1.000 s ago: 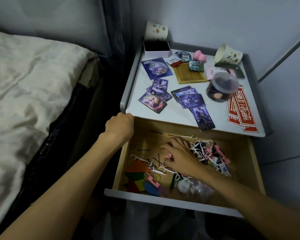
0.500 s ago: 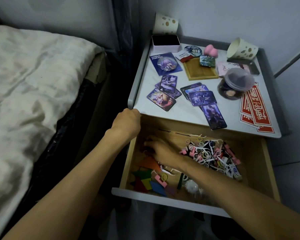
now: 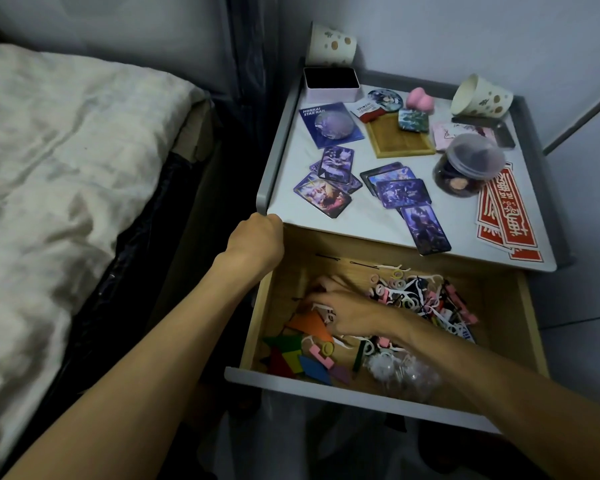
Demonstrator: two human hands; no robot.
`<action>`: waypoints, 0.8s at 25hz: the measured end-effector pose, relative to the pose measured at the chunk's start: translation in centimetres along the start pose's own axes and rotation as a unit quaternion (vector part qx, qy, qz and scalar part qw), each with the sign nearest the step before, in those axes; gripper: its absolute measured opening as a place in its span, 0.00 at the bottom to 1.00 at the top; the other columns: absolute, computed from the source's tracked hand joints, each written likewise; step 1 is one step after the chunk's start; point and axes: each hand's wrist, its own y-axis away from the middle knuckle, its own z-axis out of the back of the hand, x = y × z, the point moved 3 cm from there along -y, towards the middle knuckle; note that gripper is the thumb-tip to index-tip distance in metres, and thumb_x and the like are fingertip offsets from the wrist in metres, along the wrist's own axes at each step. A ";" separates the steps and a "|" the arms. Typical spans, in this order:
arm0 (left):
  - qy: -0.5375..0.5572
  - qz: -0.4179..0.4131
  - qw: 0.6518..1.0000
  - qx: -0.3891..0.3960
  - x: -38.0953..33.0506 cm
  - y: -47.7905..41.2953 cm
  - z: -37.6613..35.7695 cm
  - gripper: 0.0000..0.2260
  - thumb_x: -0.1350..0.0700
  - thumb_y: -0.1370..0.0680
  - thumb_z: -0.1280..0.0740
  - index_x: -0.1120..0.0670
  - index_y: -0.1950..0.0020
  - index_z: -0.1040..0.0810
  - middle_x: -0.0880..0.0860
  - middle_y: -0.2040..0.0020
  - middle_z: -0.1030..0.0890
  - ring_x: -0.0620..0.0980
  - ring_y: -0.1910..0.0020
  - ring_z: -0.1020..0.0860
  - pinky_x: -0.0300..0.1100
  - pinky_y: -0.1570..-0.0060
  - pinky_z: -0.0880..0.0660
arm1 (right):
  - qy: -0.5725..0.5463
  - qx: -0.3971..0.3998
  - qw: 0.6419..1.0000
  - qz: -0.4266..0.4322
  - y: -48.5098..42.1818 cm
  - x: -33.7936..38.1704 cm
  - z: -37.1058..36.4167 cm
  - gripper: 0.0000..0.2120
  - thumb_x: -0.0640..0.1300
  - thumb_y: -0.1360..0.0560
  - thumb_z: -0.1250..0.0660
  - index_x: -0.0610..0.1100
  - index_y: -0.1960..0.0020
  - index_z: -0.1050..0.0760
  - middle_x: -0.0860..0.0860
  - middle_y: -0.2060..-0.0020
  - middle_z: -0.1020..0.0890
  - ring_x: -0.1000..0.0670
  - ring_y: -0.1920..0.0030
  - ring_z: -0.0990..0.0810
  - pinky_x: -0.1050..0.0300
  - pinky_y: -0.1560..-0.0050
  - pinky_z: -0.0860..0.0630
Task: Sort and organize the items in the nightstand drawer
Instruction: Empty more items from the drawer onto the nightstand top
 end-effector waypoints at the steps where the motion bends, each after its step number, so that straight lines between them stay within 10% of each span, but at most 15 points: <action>1: -0.001 -0.003 1.000 0.000 0.0 0.0 0.0 0.10 0.65 0.20 0.42 0.63 0.40 0.28 0.63 0.43 0.26 0.58 0.53 0.28 0.46 0.58 0.32 | 0.002 0.005 1.000 -0.003 -0.1 0.0 0.0 0.26 0.44 0.31 0.28 0.55 0.34 0.26 0.50 0.35 0.33 0.49 0.35 0.38 0.55 0.32 0.39; 14: -0.003 -0.007 1.000 0.006 -0.1 -0.1 -0.1 0.10 0.65 0.22 0.42 0.64 0.42 0.28 0.63 0.43 0.25 0.62 0.46 0.25 0.47 0.58 0.31 | 0.067 0.017 0.997 0.034 -1.9 4.0 -0.7 0.25 0.38 0.24 0.34 0.50 0.28 0.30 0.46 0.24 0.40 0.42 0.24 0.47 0.43 0.28 0.46; 20: 0.005 -0.008 1.000 0.004 0.0 -0.5 -0.5 0.10 0.62 0.22 0.39 0.64 0.43 0.26 0.63 0.45 0.23 0.64 0.47 0.23 0.48 0.59 0.31 | 0.073 -0.040 0.995 0.057 -1.2 2.6 -0.7 0.14 0.41 0.28 0.32 0.47 0.43 0.19 0.48 0.46 0.22 0.44 0.42 0.26 0.46 0.42 0.28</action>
